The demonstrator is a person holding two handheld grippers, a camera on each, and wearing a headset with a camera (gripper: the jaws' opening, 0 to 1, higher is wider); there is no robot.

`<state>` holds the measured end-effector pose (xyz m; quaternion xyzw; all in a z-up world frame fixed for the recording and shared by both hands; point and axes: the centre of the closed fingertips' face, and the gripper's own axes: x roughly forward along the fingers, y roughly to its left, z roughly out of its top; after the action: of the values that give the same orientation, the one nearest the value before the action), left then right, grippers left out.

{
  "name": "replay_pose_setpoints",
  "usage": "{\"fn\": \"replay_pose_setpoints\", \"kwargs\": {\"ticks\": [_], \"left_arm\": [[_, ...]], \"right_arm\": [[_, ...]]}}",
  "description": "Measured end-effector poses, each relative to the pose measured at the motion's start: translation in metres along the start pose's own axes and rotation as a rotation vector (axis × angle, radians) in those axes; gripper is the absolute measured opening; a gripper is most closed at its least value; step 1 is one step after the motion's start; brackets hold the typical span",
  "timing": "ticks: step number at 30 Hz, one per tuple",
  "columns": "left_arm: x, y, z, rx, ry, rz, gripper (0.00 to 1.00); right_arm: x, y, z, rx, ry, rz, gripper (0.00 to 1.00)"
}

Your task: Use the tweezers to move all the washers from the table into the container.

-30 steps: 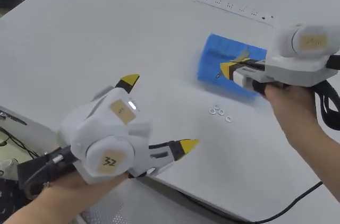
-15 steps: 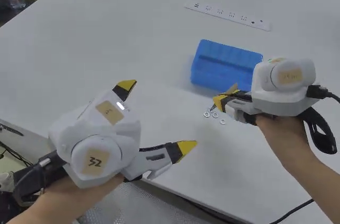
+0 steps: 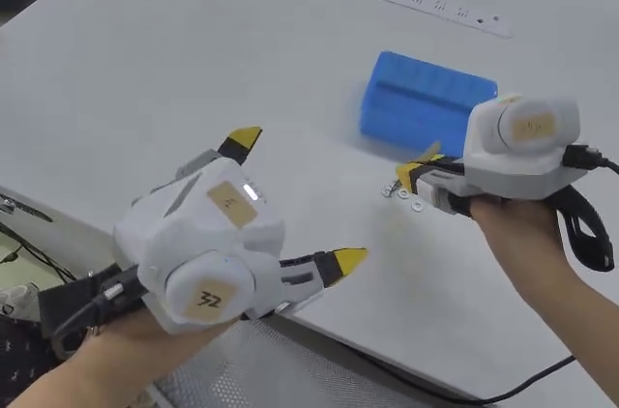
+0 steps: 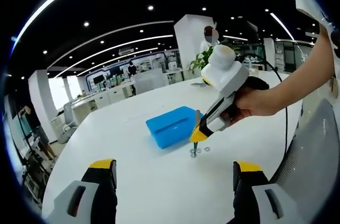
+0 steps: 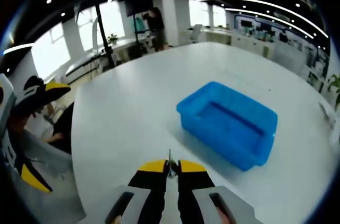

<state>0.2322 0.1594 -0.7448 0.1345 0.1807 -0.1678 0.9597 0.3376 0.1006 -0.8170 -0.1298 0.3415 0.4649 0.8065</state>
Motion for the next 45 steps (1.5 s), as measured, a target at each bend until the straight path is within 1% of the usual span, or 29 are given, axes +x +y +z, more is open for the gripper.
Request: {"fn": "replay_pose_setpoints", "kwargs": {"ticks": [8,13,18,21,32,38,45], "left_arm": [[0.0005,0.0017,-0.0017,0.018,0.008,0.016,0.93],[0.0007,0.001,-0.0019,0.034,0.011,0.018,0.93],[0.0004,0.0014,-0.0014,0.029,0.008,0.018,0.93],[0.0002,0.0018,-0.0017,0.034,0.01,0.022,0.92],[0.0001,0.0015,-0.0028,0.044,0.02,0.02,0.92],[-0.0003,0.0028,-0.0032,0.041,0.024,0.024,0.91],[-0.0002,0.0026,-0.0039,0.049,0.028,0.025,0.91]], "right_arm": [[0.0014,-0.0021,0.0012,0.01,-0.001,-0.012,0.04],[0.0013,-0.0026,0.0013,-0.011,0.004,-0.023,0.04],[0.0033,-0.0027,0.0027,-0.002,0.001,-0.021,0.04],[0.0055,-0.0041,0.0044,-0.008,0.004,-0.027,0.04],[0.0076,-0.0035,0.0075,-0.003,-0.005,-0.028,0.04],[0.0074,-0.004,0.0071,0.013,-0.012,-0.023,0.04],[0.0092,-0.0055,0.0097,0.006,-0.012,-0.02,0.04]]}}
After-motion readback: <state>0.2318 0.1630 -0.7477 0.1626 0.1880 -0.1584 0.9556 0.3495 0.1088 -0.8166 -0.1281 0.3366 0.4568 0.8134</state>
